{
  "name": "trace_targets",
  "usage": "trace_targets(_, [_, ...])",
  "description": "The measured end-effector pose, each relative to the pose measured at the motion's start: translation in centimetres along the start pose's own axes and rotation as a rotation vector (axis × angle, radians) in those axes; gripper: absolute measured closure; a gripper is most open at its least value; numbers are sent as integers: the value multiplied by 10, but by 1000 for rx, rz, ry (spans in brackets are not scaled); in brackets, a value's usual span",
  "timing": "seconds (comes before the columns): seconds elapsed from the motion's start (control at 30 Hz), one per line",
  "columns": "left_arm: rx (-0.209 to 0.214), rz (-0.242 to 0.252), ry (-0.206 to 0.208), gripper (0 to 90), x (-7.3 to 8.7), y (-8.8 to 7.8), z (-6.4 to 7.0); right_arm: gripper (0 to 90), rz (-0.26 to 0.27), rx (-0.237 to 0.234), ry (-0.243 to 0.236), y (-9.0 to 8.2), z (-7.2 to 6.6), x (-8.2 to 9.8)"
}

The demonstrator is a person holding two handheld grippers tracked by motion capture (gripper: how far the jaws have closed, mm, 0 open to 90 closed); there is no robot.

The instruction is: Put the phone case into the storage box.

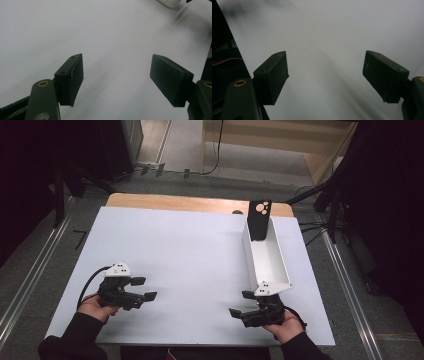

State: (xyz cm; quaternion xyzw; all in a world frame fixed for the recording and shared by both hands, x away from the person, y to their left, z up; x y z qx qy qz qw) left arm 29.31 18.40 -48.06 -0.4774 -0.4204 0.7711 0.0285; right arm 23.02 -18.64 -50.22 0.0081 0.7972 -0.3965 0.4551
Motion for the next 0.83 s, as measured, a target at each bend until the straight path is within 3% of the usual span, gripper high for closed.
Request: trace_targets(0.83, [0,-3,7,269,0,-1,-1,190,-3,6,-10,-2,0,0])
Point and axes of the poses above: each handheld gripper's, and its own axes: y roughly forward along the jaws, x roughly out of its underside, z roughly to its right, the point moved 4 cm from there along y, roughly forward along the jaws, and after that the axes turned 3 degrees about -x, right-handed, at the moved point
